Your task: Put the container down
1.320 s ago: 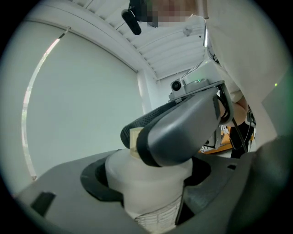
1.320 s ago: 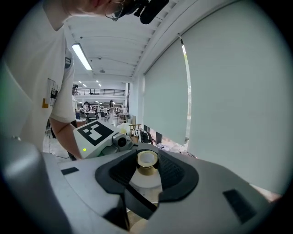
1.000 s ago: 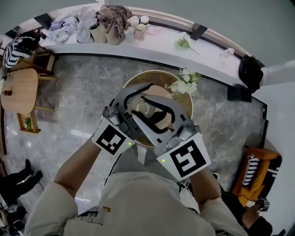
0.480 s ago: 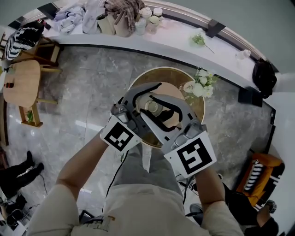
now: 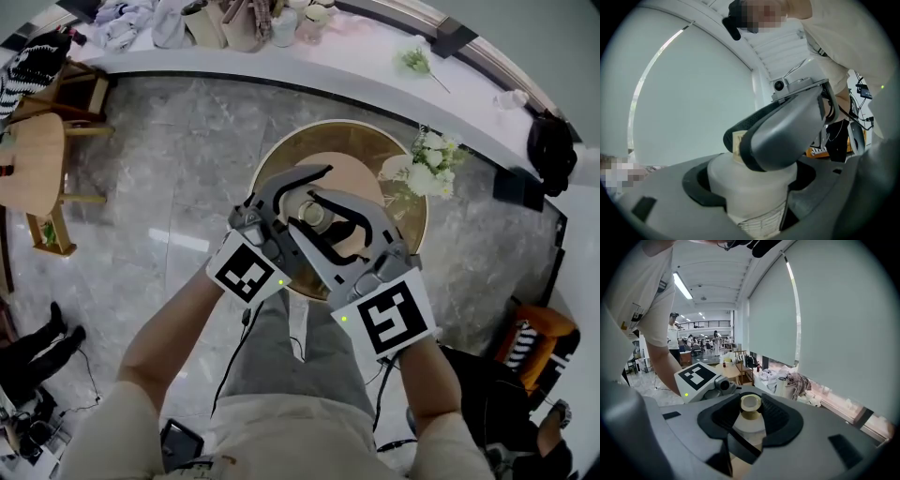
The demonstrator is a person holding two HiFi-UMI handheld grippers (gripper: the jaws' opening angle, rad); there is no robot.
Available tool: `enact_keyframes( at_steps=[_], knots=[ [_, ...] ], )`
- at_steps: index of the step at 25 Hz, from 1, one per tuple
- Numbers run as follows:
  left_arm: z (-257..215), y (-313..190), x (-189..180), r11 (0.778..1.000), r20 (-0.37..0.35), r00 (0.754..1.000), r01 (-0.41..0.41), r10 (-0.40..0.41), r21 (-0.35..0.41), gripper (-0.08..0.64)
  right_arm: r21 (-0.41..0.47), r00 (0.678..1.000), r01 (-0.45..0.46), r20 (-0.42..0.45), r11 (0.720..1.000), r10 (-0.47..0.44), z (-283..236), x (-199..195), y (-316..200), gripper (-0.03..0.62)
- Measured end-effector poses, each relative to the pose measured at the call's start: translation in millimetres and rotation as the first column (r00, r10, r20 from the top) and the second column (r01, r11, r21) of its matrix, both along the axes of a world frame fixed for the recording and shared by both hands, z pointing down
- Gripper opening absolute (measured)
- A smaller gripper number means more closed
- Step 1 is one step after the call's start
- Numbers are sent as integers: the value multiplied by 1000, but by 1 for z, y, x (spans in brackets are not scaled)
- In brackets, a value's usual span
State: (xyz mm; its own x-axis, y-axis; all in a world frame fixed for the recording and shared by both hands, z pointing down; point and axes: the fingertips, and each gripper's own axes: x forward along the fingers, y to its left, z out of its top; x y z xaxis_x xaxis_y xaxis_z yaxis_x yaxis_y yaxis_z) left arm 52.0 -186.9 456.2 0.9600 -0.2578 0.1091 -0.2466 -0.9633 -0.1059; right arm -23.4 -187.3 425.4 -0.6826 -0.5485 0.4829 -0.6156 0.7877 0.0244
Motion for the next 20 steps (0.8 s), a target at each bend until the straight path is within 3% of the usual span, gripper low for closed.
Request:
enact_keyframes(
  at_steps=[5, 12, 20],
  knots=[
    [53, -2, -2, 1000, 26, 1000, -8, 9, -22, 339, -41, 1000, -26, -9, 999, 25, 52, -2, -3, 143],
    [131, -5, -5, 997, 5, 999, -32, 33, -72, 339, -86, 997, -66, 26, 994, 68, 127, -6, -15, 143],
    [221, -9, -8, 992, 70, 997, -27, 36, -127, 339, -152, 995, -95, 24, 984, 100, 212, -8, -22, 143]
  ],
)
